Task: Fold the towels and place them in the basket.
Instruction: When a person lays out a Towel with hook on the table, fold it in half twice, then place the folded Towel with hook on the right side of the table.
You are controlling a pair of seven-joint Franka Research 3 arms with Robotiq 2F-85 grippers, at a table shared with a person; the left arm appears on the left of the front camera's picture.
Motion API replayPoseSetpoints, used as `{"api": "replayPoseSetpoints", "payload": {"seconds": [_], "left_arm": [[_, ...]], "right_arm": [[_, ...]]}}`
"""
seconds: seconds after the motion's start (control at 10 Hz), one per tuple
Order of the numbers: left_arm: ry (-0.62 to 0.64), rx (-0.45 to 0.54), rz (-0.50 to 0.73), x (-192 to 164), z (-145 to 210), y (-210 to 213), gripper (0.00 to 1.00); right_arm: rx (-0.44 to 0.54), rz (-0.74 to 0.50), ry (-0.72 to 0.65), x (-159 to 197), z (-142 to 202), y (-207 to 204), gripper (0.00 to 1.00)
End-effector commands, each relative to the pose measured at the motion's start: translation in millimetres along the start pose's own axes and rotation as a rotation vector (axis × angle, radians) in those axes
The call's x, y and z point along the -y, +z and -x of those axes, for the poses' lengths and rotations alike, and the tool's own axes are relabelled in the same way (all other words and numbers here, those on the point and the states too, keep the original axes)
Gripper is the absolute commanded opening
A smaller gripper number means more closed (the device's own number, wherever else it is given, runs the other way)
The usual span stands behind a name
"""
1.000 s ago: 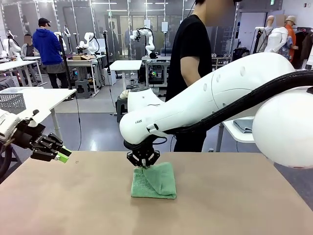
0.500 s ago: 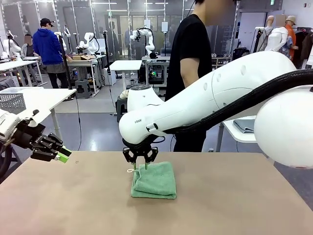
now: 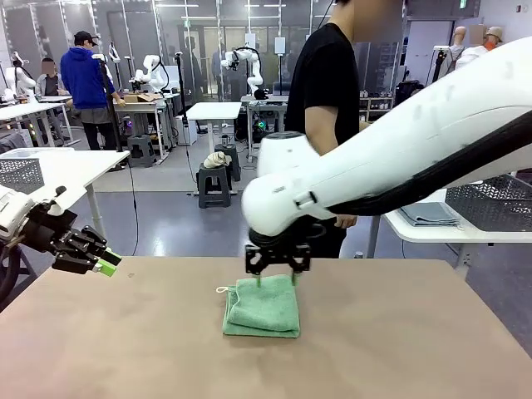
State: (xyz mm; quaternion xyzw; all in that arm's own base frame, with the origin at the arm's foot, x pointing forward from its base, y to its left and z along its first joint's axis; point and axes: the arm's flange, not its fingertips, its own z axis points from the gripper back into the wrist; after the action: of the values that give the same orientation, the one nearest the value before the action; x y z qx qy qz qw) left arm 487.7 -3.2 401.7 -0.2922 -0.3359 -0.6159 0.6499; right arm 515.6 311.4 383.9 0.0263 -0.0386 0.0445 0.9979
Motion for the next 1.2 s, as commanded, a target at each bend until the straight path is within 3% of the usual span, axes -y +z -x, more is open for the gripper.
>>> {"api": "replayPoseSetpoints", "payload": {"seconds": [0.0,0.4,0.5,1.1], "left_arm": [[-0.014,0.011,0.002,1,-1,2,0.40],[-0.014,0.011,0.002,1,-1,2,0.40],[-0.014,0.011,0.002,1,-1,2,0.40],[-0.014,0.011,0.002,1,-1,2,0.40]], "right_arm": [[0.002,-0.091,0.038,44,18,-1,1.00],[0.002,-0.152,0.009,75,19,2,1.00],[-0.033,-0.128,0.011,77,15,-1,1.00],[-0.003,-0.106,-0.012,73,14,2,1.00]]}}
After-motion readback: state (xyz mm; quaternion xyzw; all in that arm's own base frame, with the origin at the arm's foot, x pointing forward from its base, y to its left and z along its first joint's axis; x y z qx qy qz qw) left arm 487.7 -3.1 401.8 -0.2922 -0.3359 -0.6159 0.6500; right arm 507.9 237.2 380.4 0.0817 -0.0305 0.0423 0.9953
